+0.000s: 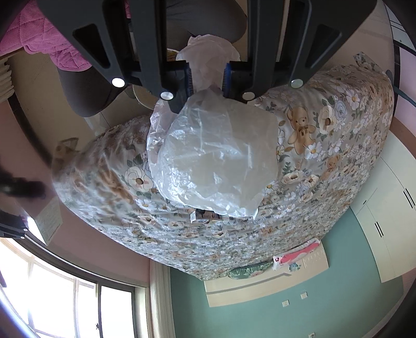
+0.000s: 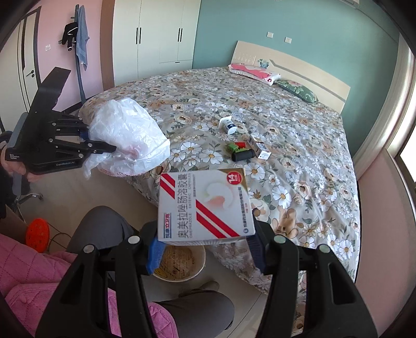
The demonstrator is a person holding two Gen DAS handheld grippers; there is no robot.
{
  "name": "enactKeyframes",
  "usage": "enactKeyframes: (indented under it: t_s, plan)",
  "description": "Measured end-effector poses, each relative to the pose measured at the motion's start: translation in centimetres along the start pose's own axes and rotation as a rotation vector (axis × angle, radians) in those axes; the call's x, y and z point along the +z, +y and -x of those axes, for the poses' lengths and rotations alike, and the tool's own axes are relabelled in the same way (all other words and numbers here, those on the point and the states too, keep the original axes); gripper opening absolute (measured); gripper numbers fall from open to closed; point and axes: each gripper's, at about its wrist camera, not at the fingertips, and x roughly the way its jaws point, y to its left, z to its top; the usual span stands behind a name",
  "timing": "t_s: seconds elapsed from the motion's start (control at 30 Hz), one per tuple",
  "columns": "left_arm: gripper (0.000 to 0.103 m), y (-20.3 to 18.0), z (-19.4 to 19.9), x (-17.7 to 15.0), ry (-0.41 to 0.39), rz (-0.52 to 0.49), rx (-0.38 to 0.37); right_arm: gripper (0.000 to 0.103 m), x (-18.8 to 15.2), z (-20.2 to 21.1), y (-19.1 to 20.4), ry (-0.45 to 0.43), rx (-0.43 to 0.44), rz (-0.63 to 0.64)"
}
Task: Collect trash
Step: 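Carry the bag with the left tool while the right tool carries the box to the wastebasket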
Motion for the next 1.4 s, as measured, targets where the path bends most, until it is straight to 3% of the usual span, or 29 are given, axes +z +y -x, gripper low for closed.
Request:
enactKeyframes:
  t_s: [0.3,0.77,1.4]
  plan:
    - [0.020,-0.8,-6.5,-3.7,0.147,0.022,-0.081,0.055,-4.0,-6.2,1.4,0.095,0.085,-0.064]
    - [0.020,-3.5,-16.9,-8.6,0.363,0.045,-0.188,0.055,-10.1,-17.6,3.6,0.299,0.137,-0.128]
    - [0.020,-5.5,-30.5,-15.0,0.600,0.082,-0.205,0.055,-18.2,-32.5,4.8,0.559,0.225,-0.241]
